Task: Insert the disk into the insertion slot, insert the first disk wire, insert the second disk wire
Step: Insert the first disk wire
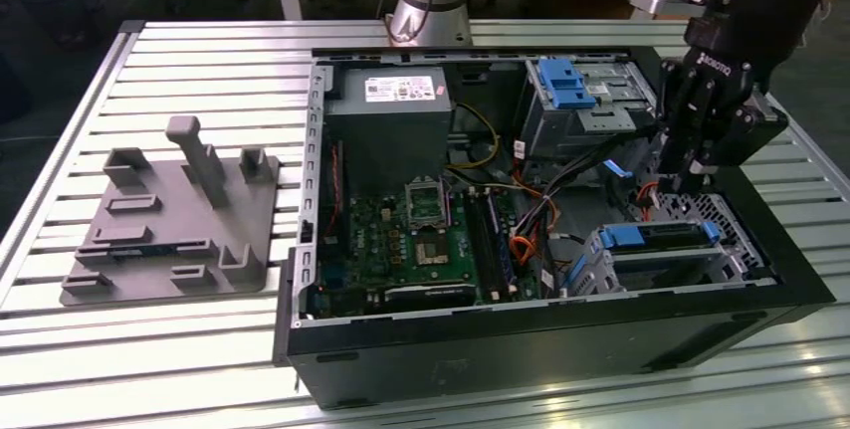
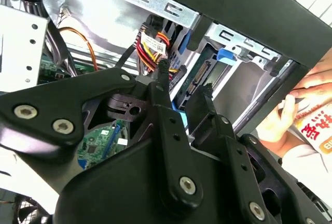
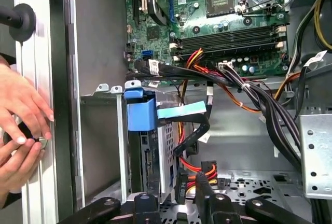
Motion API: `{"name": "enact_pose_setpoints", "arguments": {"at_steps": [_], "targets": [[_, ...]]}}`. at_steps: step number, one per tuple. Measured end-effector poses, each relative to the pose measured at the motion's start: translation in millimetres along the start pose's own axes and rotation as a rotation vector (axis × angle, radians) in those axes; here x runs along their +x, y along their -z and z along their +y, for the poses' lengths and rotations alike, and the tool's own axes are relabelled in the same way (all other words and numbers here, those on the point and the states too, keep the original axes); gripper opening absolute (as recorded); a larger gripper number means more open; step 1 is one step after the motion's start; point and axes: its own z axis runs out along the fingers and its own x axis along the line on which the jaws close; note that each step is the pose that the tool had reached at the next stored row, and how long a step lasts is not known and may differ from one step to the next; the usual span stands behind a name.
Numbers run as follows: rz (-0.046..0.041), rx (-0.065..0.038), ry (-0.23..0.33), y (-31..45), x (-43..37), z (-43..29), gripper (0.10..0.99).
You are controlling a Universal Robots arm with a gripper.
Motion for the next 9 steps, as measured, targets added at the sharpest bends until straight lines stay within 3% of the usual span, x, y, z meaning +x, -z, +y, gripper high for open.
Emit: {"name": "enact_pose_setpoints", "arguments": {"at_steps": [9], "targets": [[0.0104, -0.003, -0.011, -0.4, -4.1, 0.0, 0.408]]}}
